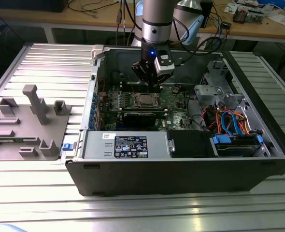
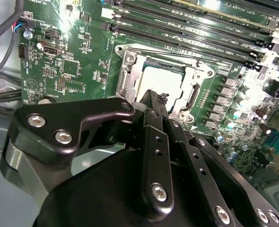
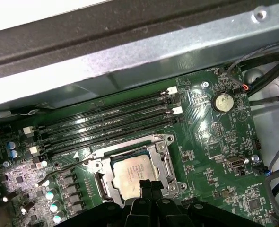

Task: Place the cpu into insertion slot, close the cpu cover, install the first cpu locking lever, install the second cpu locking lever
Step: 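Install the first cpu locking lever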

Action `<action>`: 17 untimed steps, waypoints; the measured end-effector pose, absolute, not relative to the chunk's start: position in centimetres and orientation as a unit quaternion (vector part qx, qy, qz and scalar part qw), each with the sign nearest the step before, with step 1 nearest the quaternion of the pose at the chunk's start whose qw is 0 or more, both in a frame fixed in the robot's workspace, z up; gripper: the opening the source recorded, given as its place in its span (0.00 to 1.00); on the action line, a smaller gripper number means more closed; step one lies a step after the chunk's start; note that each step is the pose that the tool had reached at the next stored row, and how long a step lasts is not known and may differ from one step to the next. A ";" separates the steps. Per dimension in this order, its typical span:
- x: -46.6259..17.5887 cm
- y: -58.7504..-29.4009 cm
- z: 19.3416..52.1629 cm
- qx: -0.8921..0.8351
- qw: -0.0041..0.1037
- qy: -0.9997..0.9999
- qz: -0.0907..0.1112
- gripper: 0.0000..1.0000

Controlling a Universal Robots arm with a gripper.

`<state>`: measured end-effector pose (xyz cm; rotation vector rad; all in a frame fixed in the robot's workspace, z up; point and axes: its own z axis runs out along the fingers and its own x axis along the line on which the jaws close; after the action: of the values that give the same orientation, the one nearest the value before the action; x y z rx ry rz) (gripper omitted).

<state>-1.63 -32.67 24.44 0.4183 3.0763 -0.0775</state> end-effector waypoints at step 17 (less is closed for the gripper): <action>-1.6 -32.7 24.4 0.116 0.018 0.993 -0.025 0.11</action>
<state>-1.63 -32.67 24.44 0.3605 3.0827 -0.0765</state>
